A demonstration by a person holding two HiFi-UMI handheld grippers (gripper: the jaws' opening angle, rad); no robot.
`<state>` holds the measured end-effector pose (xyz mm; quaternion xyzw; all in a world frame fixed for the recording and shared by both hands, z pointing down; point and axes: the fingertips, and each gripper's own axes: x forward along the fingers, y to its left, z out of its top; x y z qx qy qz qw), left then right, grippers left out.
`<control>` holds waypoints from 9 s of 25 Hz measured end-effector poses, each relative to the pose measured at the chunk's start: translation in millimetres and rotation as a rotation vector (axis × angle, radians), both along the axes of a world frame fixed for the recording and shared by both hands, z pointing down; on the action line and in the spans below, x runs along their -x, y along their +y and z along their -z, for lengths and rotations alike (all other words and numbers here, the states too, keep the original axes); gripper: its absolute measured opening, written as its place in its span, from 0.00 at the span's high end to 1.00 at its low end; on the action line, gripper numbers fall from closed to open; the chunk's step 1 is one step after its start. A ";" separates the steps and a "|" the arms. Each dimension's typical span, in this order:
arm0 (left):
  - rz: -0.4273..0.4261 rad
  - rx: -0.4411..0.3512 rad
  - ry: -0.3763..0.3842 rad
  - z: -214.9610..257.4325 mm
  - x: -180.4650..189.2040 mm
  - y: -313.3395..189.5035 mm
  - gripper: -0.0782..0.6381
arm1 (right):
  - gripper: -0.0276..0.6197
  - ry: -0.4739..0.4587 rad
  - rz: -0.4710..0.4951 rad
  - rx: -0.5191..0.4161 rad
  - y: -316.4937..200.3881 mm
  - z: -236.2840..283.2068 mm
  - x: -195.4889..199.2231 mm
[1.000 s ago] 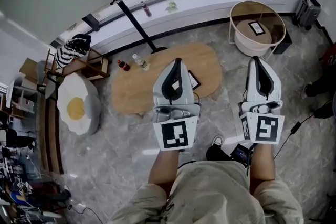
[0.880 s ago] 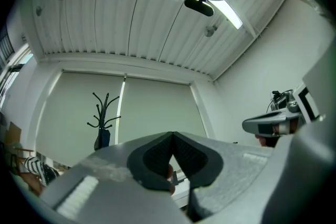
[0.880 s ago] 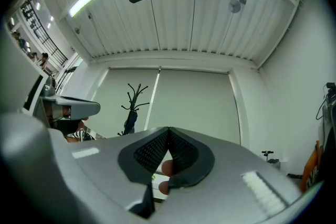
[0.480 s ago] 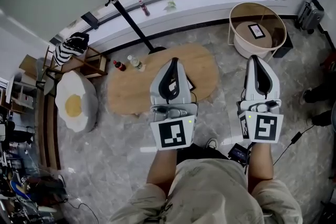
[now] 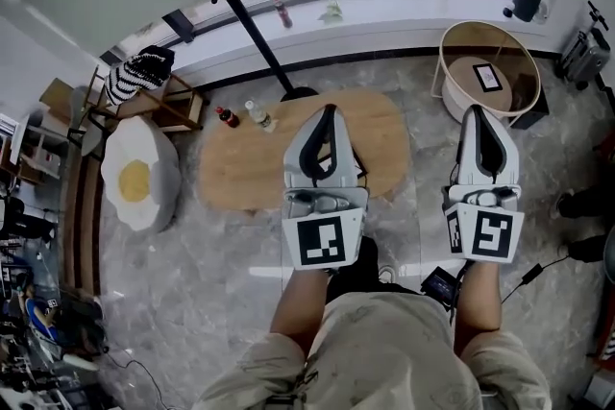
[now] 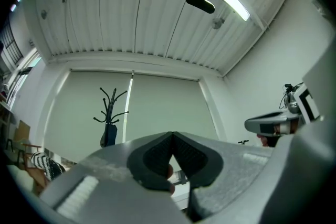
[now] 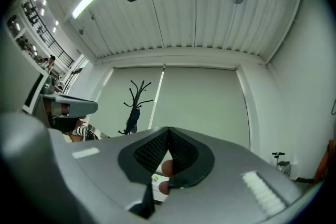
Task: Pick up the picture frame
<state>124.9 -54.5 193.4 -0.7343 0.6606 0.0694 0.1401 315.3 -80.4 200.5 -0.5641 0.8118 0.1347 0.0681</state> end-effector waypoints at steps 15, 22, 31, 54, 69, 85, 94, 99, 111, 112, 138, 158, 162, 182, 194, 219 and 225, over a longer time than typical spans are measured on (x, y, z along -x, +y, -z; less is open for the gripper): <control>0.147 0.034 0.003 -10.2 119.7 -72.7 0.88 | 0.95 0.018 0.162 0.005 -103.5 -3.0 129.6; 0.218 0.068 0.061 -32.3 185.4 -108.6 0.88 | 0.95 0.055 0.238 0.048 -148.6 -20.2 201.4; 0.256 0.112 0.054 -61.3 248.2 -148.2 0.88 | 0.95 0.102 0.280 0.077 -188.9 -41.7 273.9; 0.350 0.295 0.083 -132.6 279.3 -208.7 0.88 | 0.95 0.080 0.342 0.246 -276.2 -115.6 303.2; 0.426 0.502 0.121 -242.6 285.0 -201.1 0.88 | 0.95 0.136 0.414 0.453 -279.1 -235.9 315.2; 0.430 0.773 0.211 -404.2 269.3 -169.6 0.88 | 0.95 0.230 0.438 0.713 -247.3 -386.4 310.1; 0.394 0.881 0.223 -471.8 261.4 -153.9 0.88 | 0.95 0.300 0.438 0.843 -224.9 -466.6 300.7; 0.390 0.943 0.270 -515.0 254.2 -142.2 0.88 | 0.95 0.328 0.436 0.909 -212.2 -508.9 295.5; 0.406 1.116 0.334 -614.9 241.9 -105.5 0.88 | 0.95 0.385 0.421 1.076 -186.4 -598.2 279.8; 0.403 1.127 0.343 -622.3 240.7 -103.6 0.88 | 0.95 0.386 0.418 1.091 -184.1 -604.3 278.6; 0.381 1.362 0.517 -738.5 214.1 -63.5 0.72 | 0.81 0.398 0.407 1.422 -153.2 -725.3 248.6; 0.357 1.376 0.538 -743.9 211.0 -59.2 0.77 | 0.84 0.436 0.429 1.441 -142.5 -733.9 249.5; 0.368 1.355 0.543 -735.4 214.6 -62.9 0.77 | 0.84 0.441 0.431 1.432 -145.5 -727.7 252.3; 0.448 1.087 0.513 -544.5 258.4 -97.3 0.77 | 0.85 0.395 0.506 1.171 -192.6 -535.6 303.9; 0.471 0.916 0.411 -416.0 274.6 -123.7 0.78 | 0.85 0.296 0.534 1.027 -217.8 -413.7 317.9; 0.536 0.532 0.262 -190.2 328.5 -153.8 0.78 | 0.85 0.120 0.647 0.702 -254.1 -196.1 376.7; 0.541 0.426 0.223 -139.0 329.8 -149.6 0.78 | 0.85 0.087 0.669 0.595 -250.6 -140.8 378.1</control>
